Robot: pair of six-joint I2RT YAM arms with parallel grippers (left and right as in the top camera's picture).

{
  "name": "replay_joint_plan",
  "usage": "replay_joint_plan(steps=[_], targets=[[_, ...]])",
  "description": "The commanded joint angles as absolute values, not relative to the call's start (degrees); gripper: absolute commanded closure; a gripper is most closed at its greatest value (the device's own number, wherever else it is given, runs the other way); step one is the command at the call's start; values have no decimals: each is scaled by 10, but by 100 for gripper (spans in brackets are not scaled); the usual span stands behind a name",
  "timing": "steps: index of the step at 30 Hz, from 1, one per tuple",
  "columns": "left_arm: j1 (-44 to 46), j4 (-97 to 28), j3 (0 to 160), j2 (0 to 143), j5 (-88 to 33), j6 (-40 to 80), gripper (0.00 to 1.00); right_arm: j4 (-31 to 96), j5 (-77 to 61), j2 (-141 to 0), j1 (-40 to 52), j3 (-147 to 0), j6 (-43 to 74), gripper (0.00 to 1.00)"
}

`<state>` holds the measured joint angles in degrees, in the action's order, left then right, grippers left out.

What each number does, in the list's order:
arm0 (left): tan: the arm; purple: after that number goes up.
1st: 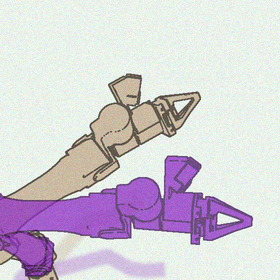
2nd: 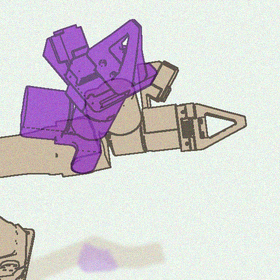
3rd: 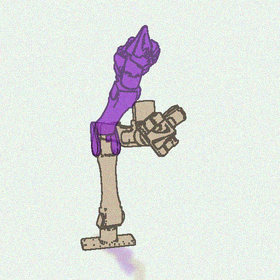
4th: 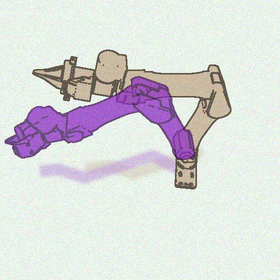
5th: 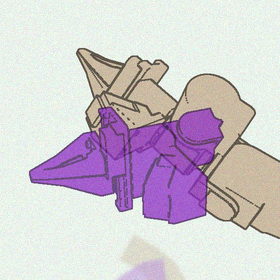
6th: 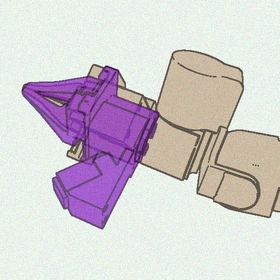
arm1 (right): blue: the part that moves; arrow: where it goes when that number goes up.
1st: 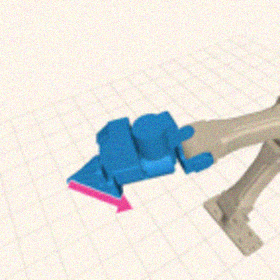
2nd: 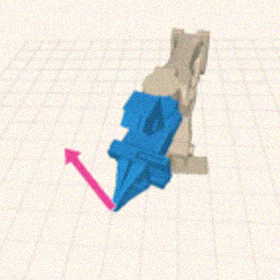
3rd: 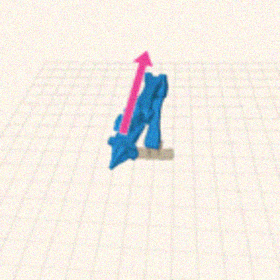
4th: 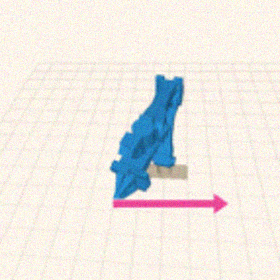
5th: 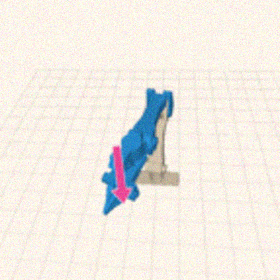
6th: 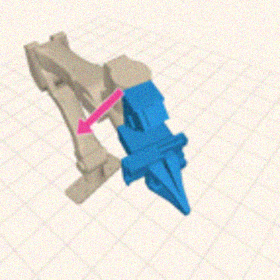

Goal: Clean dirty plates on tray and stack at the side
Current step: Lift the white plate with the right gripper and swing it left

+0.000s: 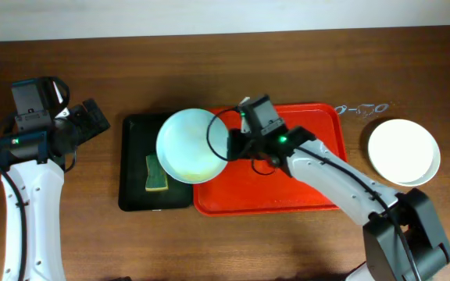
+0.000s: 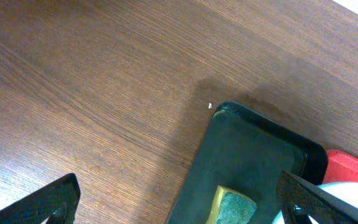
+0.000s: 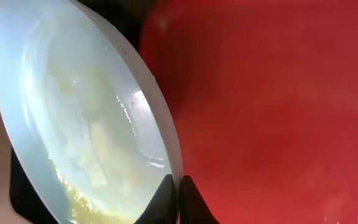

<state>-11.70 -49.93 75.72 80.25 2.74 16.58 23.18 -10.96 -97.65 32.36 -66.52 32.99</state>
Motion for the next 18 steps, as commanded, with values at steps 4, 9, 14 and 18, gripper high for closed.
replay_joint_plan(steps=[4, 9, 14, 18], targets=[[-119, -498, 770, 794, 19, 173, 1, 214, -12, -965, 380, -687, 337, 96], [-119, -498, 770, 794, 19, 173, 1, 207, -12, -965, 400, -687, 335, 96], [-119, -498, 770, 794, 19, 173, 1, 207, -12, -964, 409, -687, 333, 96], [-119, -498, 770, 794, 19, 173, 1, 207, -12, -964, 419, -687, 329, 96]])
